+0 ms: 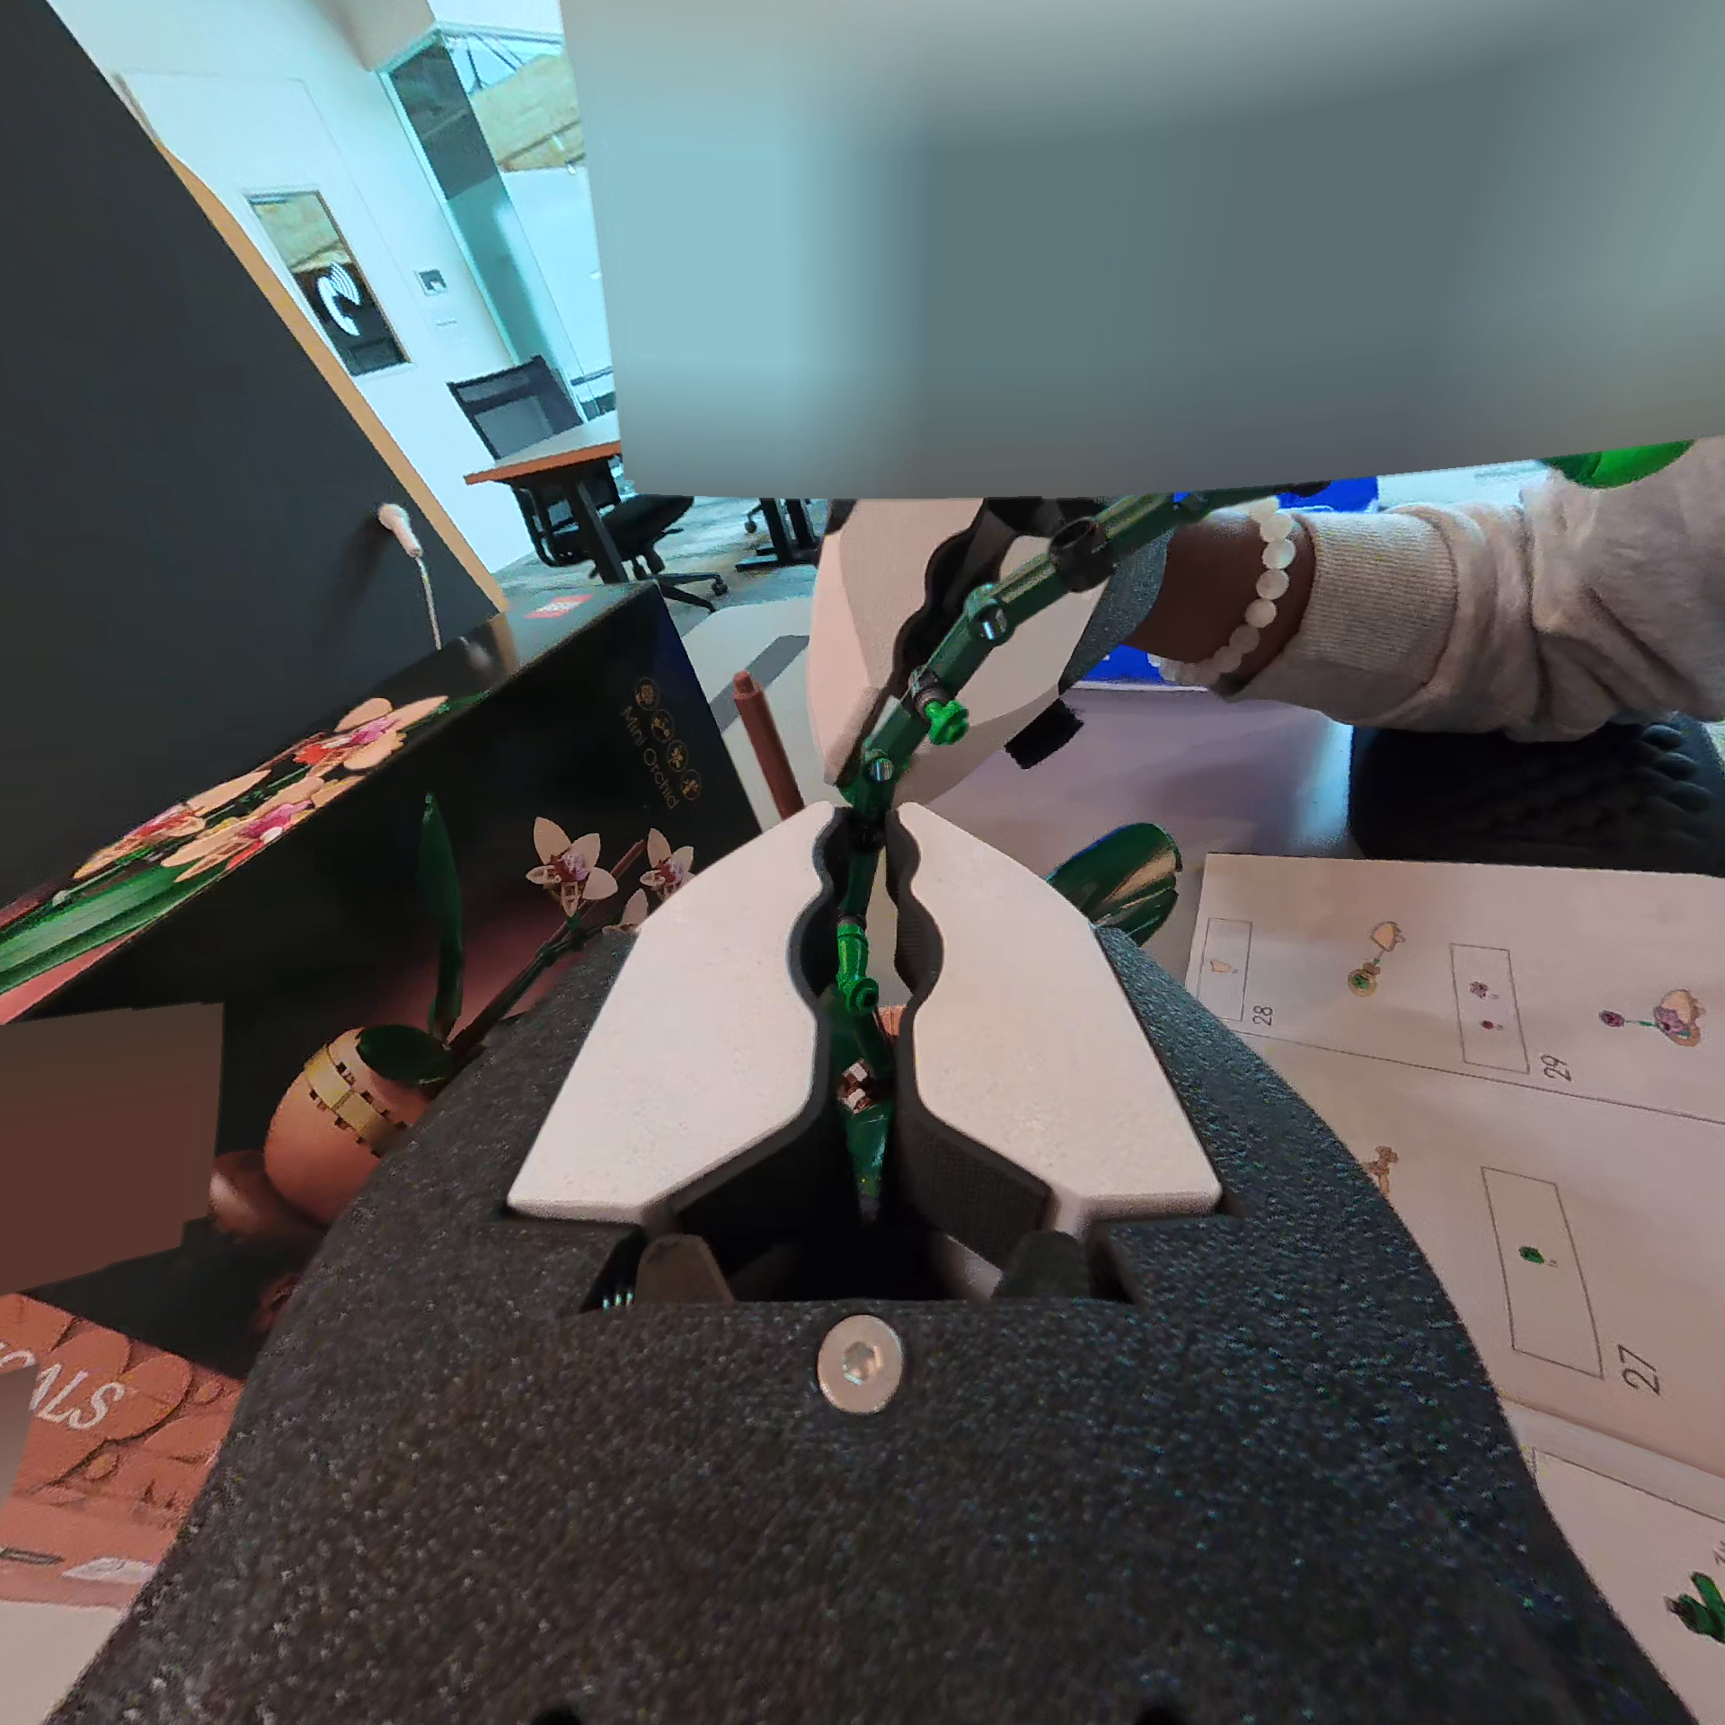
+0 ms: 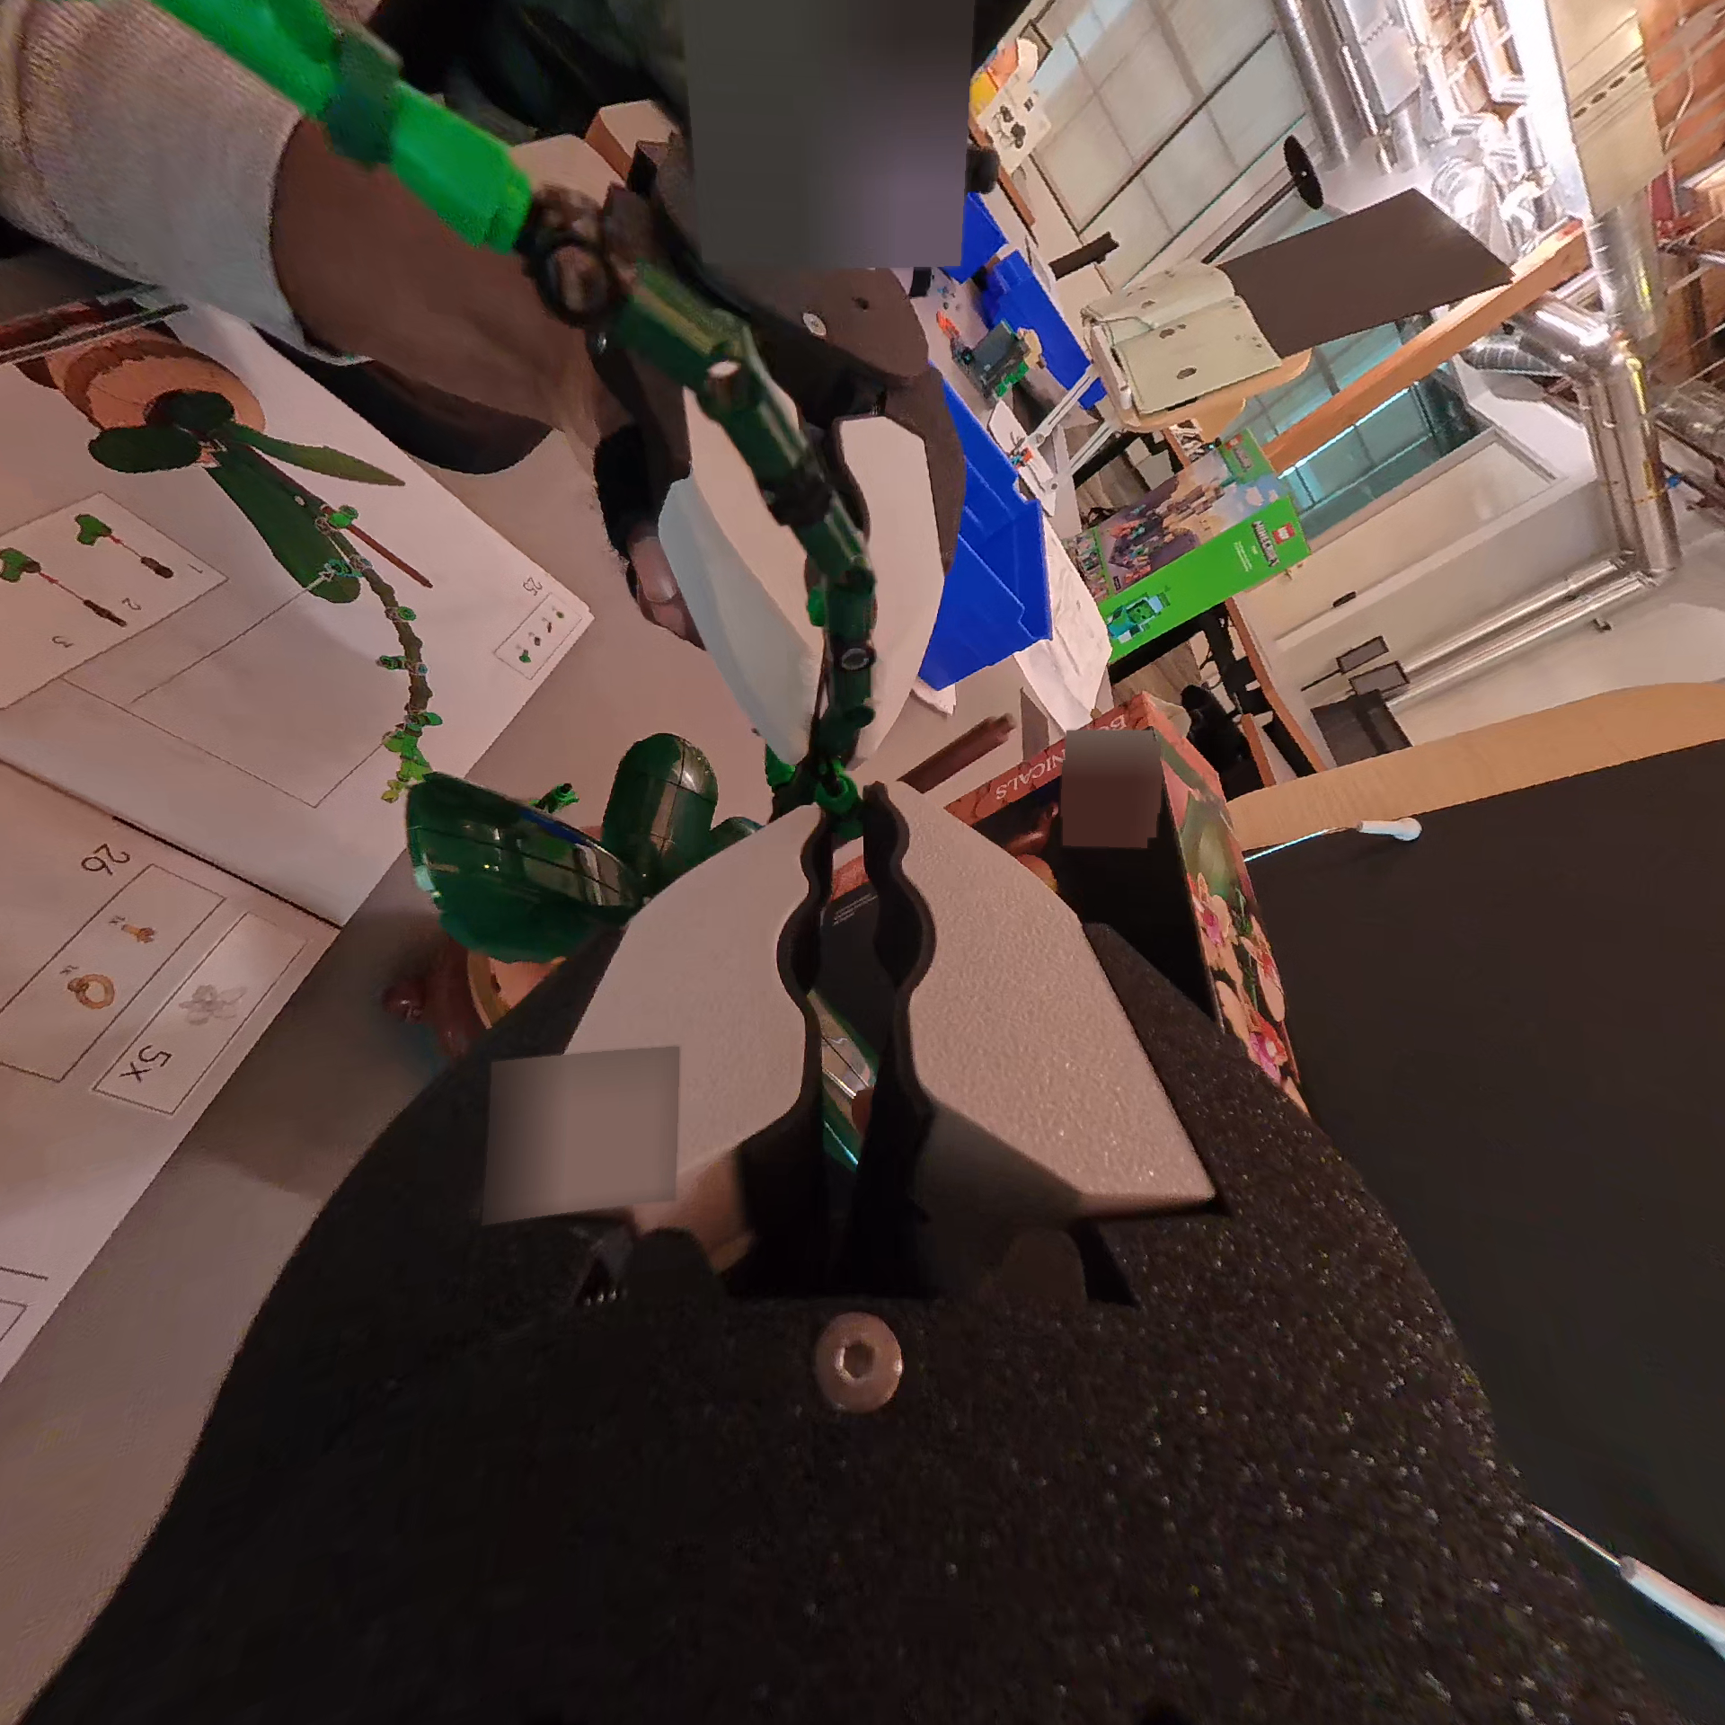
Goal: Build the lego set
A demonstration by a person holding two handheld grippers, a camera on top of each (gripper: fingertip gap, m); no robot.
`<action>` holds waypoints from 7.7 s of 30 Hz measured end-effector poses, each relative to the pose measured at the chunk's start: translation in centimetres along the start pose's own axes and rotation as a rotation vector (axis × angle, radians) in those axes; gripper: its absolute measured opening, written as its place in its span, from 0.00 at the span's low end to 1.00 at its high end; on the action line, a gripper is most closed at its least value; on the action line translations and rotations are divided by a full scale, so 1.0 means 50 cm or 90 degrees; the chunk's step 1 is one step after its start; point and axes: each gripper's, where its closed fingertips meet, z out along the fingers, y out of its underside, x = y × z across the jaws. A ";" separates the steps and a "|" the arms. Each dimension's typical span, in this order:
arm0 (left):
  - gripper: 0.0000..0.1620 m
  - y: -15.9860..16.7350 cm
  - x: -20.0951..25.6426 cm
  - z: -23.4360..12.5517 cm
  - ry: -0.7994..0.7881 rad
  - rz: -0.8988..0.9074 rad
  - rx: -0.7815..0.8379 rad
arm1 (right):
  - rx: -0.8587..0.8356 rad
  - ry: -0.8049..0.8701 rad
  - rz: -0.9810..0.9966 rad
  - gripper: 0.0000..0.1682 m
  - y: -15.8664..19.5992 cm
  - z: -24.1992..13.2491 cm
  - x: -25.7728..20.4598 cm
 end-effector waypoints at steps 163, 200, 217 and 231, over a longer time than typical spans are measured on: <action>0.03 0.139 0.066 -0.372 -0.261 -0.116 -0.079 | -0.144 0.391 0.369 0.02 -0.140 0.055 -0.325; 0.05 0.214 0.077 -0.352 -0.231 -0.115 -0.146 | -0.098 0.343 0.415 0.04 -0.118 0.075 -0.346; 0.07 0.209 0.075 -0.356 -0.236 -0.120 -0.132 | -0.058 0.373 0.440 0.04 -0.121 0.057 -0.332; 0.08 0.210 0.075 -0.354 -0.235 -0.117 -0.135 | -0.065 0.371 0.423 0.04 -0.124 0.060 -0.335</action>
